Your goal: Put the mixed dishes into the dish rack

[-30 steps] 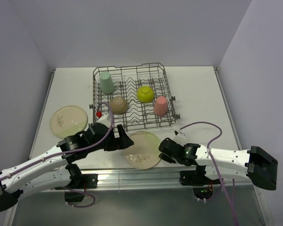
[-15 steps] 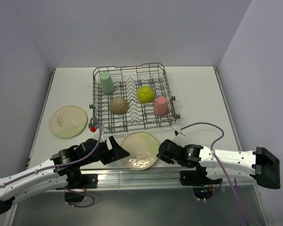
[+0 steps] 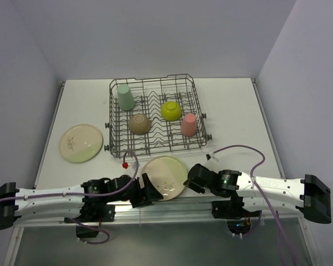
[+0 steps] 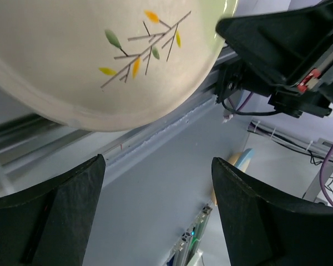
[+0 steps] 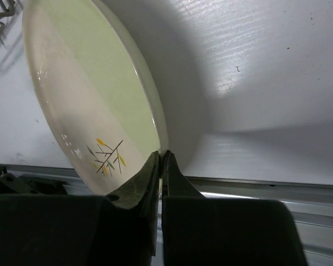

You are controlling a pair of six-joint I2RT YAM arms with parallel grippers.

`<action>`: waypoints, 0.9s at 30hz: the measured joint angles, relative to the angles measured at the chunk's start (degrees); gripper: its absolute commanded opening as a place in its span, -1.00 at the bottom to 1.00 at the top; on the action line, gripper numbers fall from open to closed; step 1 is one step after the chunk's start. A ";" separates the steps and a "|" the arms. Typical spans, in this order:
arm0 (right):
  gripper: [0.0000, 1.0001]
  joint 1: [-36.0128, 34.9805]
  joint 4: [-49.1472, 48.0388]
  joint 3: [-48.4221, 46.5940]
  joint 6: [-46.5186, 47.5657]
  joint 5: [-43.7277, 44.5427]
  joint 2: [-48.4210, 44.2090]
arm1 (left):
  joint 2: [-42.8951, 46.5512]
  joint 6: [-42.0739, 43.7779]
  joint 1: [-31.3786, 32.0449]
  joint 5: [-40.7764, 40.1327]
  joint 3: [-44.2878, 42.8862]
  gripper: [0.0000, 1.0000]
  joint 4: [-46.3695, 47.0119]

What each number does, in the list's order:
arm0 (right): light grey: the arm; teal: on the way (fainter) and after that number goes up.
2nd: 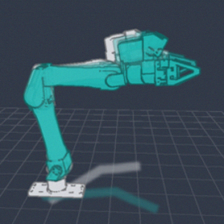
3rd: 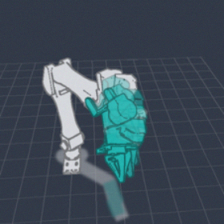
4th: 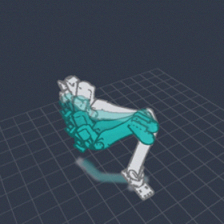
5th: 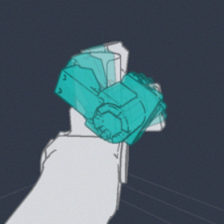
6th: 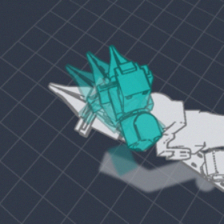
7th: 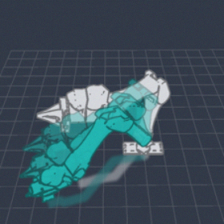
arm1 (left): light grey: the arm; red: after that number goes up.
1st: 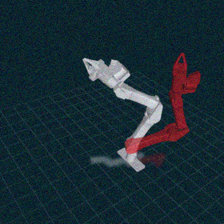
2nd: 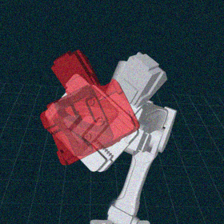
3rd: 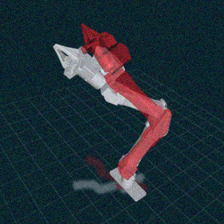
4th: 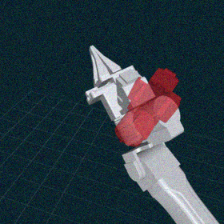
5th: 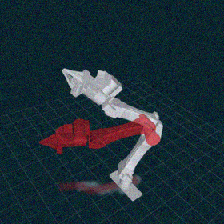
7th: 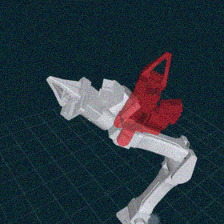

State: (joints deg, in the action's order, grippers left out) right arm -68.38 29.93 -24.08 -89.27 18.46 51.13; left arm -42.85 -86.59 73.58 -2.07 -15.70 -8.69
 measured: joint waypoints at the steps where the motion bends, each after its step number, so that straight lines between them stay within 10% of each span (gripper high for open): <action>1: -1.00 0.00 0.00 -0.02 -0.15 -0.09 0.00 | -1.57 -0.74 1.09 -0.22 0.09 0.67 1.36; 27: -1.00 -0.02 -6.78 4.37 -7.39 -4.46 -4.42 | -6.05 -21.07 12.39 -16.76 9.99 0.67 18.99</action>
State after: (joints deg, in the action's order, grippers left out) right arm -68.40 23.16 -19.70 -96.66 14.00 46.72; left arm -48.90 -107.66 85.97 -18.83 -5.72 10.31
